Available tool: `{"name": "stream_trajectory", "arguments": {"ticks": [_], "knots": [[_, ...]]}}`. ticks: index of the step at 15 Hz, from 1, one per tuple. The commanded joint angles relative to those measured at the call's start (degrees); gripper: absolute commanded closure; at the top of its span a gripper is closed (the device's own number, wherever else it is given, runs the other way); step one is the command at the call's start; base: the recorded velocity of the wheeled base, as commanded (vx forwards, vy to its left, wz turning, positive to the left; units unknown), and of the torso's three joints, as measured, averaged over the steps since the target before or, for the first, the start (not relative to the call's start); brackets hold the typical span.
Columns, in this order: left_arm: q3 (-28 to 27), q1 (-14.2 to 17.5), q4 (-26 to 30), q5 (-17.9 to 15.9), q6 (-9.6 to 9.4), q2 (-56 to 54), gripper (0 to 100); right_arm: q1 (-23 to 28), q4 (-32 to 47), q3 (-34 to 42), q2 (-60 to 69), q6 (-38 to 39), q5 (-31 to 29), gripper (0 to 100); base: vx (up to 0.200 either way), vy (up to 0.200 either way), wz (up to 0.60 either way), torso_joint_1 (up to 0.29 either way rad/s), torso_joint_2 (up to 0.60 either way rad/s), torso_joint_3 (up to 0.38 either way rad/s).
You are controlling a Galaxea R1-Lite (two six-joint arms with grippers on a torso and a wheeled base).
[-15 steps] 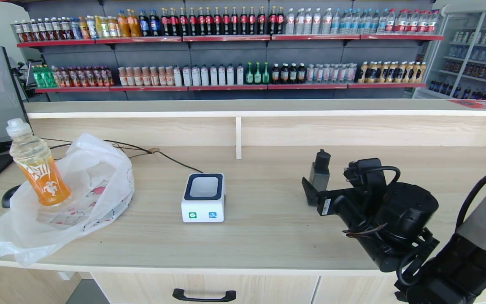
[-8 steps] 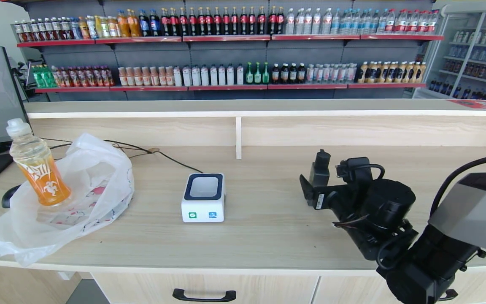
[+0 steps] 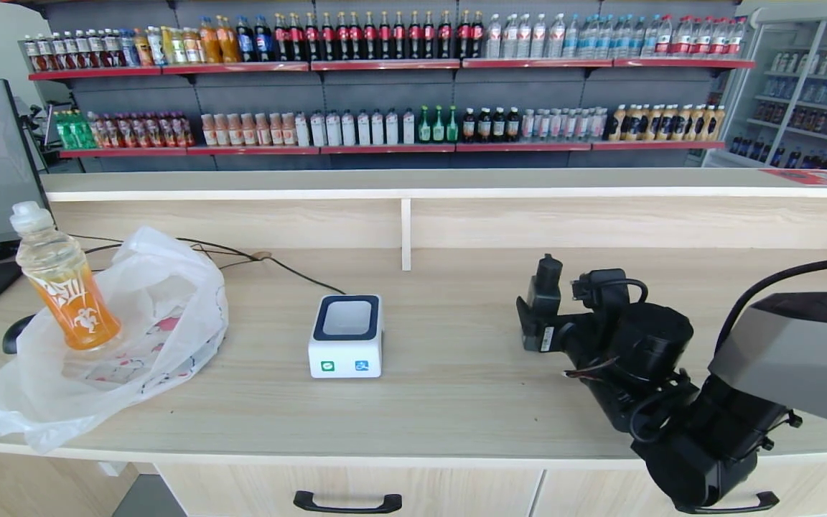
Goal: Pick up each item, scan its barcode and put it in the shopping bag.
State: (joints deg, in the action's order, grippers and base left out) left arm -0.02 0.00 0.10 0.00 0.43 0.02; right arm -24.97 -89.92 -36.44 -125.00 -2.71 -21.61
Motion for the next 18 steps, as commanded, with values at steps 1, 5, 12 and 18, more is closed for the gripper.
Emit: {"name": "stream_trajectory", "arguments": {"ticks": [1,5,12,18], "knots": [[0.0,0.0,0.0,0.0,0.01,0.0,100,0.0,-0.1,-0.9,-1.6,0.0,0.0,0,0.000,0.000,0.00,0.000,0.00,0.000],[0.0,0.0,0.0,0.0,0.01,0.0,100,0.1,-0.1,-3.6,-3.7,0.0,0.0,0,0.000,0.000,0.00,0.000,0.00,0.000],[-0.1,0.0,0.0,0.0,0.01,0.0,100,0.2,-0.1,-3.6,-4.2,0.0,0.0,0,0.000,0.000,0.00,0.000,0.00,0.000],[-0.1,0.0,0.0,0.0,0.01,0.0,100,0.3,-0.1,-5.0,-4.2,0.0,0.0,100,0.000,0.000,0.00,0.000,0.00,0.000]]}}
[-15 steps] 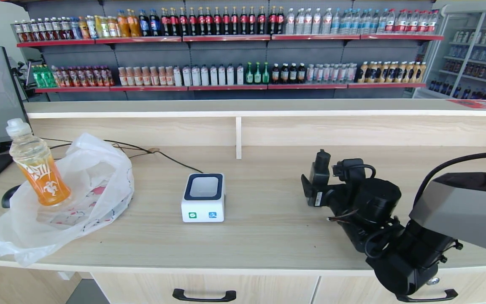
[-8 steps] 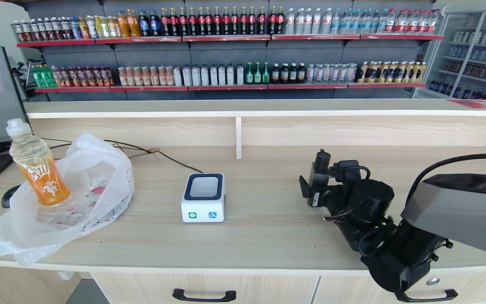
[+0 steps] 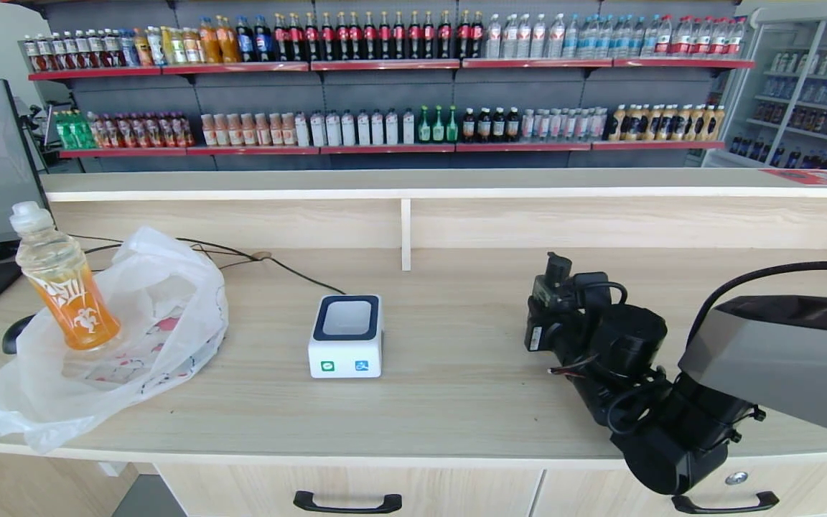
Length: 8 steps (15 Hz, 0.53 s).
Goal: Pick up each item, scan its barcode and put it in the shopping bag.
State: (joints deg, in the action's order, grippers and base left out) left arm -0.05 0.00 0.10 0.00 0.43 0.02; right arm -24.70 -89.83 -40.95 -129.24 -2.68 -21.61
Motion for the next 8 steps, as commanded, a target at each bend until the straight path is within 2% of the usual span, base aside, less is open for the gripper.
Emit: {"name": "stream_trajectory", "arguments": {"ticks": [1,8], "knots": [[0.0,0.0,0.0,0.0,0.01,0.0,100,0.0,-0.2,-0.7,0.0,0.0,0.0,100,0.000,0.000,0.00,0.000,0.00,0.000],[0.0,0.0,0.0,0.0,0.01,0.0,100,-0.1,-0.2,-0.5,0.4,0.0,0.0,100,0.000,0.000,0.00,0.000,0.00,0.000]]}}
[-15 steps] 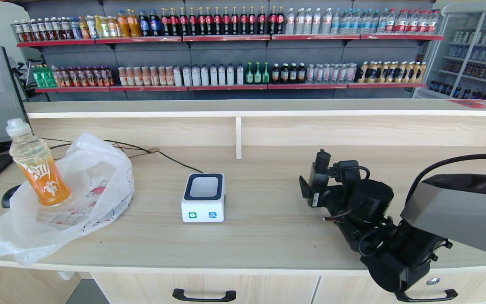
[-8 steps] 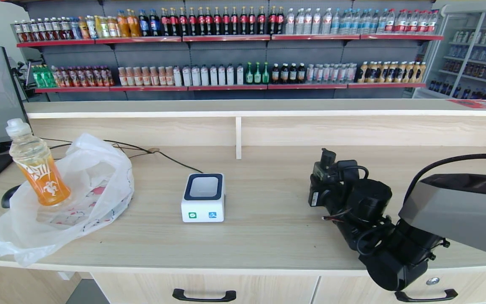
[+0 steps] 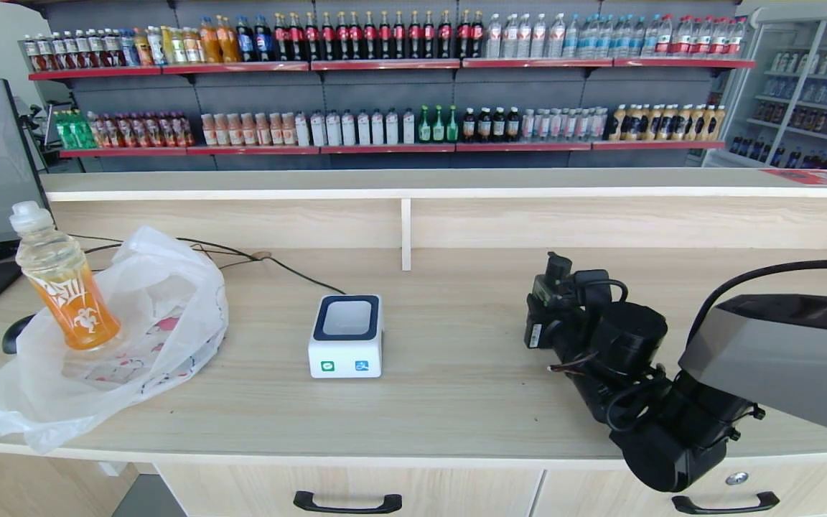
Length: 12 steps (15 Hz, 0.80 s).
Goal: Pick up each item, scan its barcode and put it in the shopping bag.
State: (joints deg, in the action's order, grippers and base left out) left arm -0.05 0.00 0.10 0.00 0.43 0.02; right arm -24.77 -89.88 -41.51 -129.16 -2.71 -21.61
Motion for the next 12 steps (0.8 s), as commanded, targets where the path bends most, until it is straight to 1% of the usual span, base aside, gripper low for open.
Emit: {"name": "stream_trajectory", "arguments": {"ticks": [1,8,12], "knots": [[0.0,0.0,0.0,0.0,0.01,0.0,100,0.0,-0.1,0.0,0.3,0.0,0.0,100,0.000,0.000,0.00,0.000,0.00,0.000],[0.0,0.0,0.0,0.0,0.01,0.0,100,0.0,-0.1,-0.1,0.2,0.0,0.0,100,0.000,0.000,0.00,0.000,0.00,0.000],[0.0,0.0,0.0,0.0,0.01,0.0,100,-0.1,-0.1,0.5,3.0,0.2,0.0,100,0.000,0.000,0.00,0.000,0.00,0.000]]}}
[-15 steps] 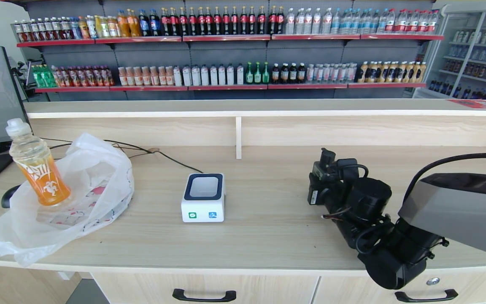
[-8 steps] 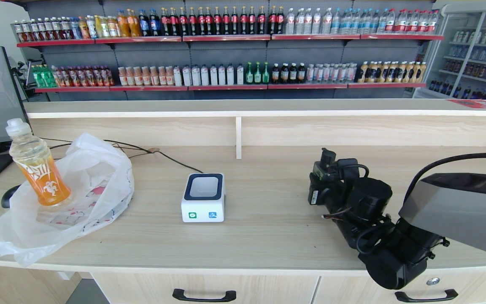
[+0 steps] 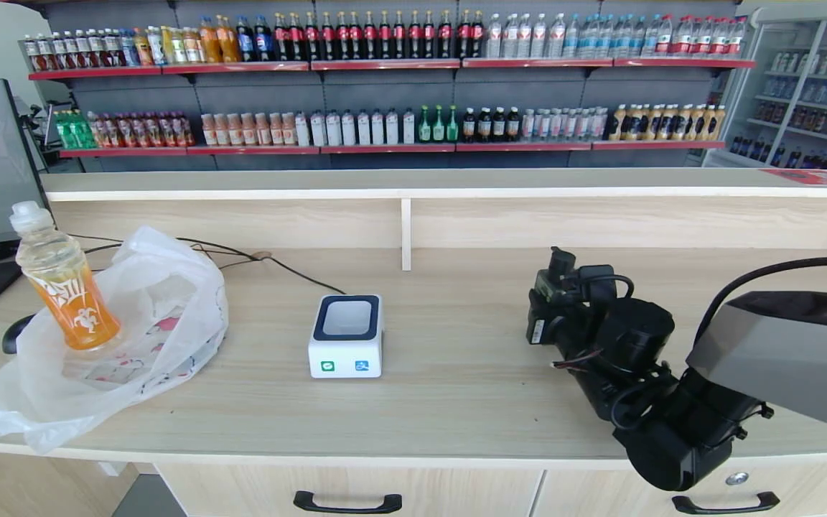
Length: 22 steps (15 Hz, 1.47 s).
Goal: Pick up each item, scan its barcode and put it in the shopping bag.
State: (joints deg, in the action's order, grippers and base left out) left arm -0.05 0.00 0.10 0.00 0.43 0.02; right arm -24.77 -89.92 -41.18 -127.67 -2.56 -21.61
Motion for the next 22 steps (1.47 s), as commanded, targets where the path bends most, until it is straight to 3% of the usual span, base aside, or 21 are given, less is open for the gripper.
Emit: {"name": "stream_trajectory", "arguments": {"ticks": [1,12,16,20,22], "knots": [[0.0,0.0,0.0,0.0,0.01,0.0,100,-0.1,-0.1,0.4,2.8,0.0,0.0,100,0.000,0.000,0.00,0.000,0.00,0.000],[0.0,0.0,0.0,0.0,0.01,0.0,100,-2.6,-0.1,8.6,14.9,0.2,-0.2,100,0.000,0.000,0.00,0.000,0.00,0.000],[0.0,0.0,0.0,0.0,0.01,0.0,100,-9.2,-0.1,11.9,20.1,1.0,-0.2,100,0.000,0.000,0.00,0.000,0.00,0.000],[0.0,0.0,0.0,0.0,0.01,0.0,100,-15.0,-0.1,20.5,27.9,1.4,0.4,100,0.000,0.000,0.00,0.000,0.00,0.000],[0.0,0.0,0.0,0.0,0.01,0.0,100,-18.6,-0.1,21.4,30.3,2.6,8.3,100,0.000,0.000,0.00,0.000,0.00,0.000]]}}
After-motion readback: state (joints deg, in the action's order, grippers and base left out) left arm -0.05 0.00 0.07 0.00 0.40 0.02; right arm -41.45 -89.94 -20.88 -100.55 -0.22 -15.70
